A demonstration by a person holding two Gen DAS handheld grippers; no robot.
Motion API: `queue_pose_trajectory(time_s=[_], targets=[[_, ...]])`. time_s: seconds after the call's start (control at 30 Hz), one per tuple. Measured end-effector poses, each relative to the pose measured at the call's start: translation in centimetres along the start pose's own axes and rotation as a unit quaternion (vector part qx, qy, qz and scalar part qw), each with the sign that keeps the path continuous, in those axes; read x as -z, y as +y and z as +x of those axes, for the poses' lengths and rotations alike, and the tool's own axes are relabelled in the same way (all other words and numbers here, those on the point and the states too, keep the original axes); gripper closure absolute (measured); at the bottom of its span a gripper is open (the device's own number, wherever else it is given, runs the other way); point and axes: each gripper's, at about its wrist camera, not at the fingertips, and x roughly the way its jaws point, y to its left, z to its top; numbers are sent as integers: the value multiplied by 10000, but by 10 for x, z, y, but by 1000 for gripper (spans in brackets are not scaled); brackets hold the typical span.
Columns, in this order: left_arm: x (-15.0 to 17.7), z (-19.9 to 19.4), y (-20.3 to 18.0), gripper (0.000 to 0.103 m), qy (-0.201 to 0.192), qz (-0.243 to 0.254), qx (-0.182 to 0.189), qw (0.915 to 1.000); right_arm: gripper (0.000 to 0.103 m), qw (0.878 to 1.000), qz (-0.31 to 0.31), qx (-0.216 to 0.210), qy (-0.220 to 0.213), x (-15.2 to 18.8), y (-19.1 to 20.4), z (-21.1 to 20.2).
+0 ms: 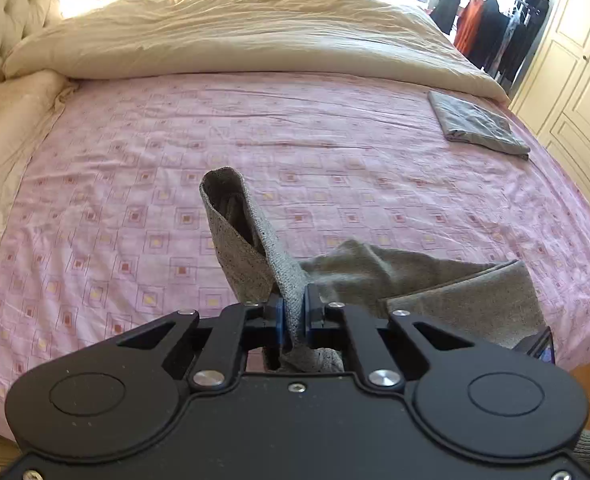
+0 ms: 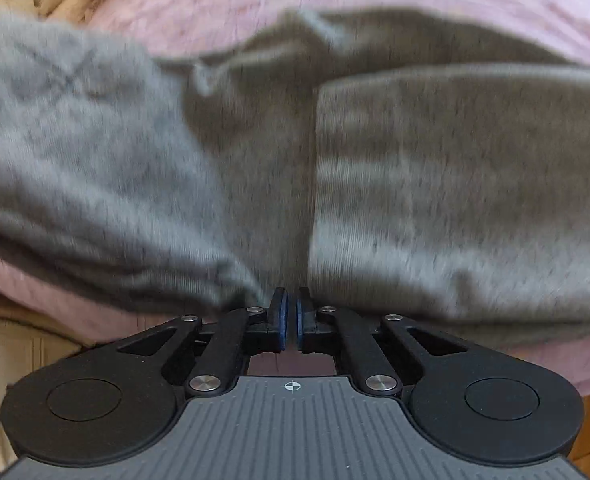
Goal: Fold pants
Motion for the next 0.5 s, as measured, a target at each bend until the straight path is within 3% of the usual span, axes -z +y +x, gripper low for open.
queue_pose_trajectory(time_s=[0.07, 0.2, 0.33, 0.4, 0.5], targets=[[-6, -4, -29, 96, -86, 191, 25, 9998, 99, 9994, -259, -234, -55, -4, -3, -14], [-16, 0, -100, 102, -178, 577, 412, 9973, 99, 9951, -138, -718, -667, -9, -36, -65], [-15, 30, -176, 101, -70, 877, 810, 9928, 98, 9927, 104, -561, -1060, -8, -84, -105], [-9, 48, -201, 93, 159, 787, 981, 9919, 98, 9917, 251, -452, -1177, -4, -109, -117], [7, 63, -221, 88, 428, 597, 876, 9934, 98, 9912, 391, -258, -1236, 3, -145, -131]])
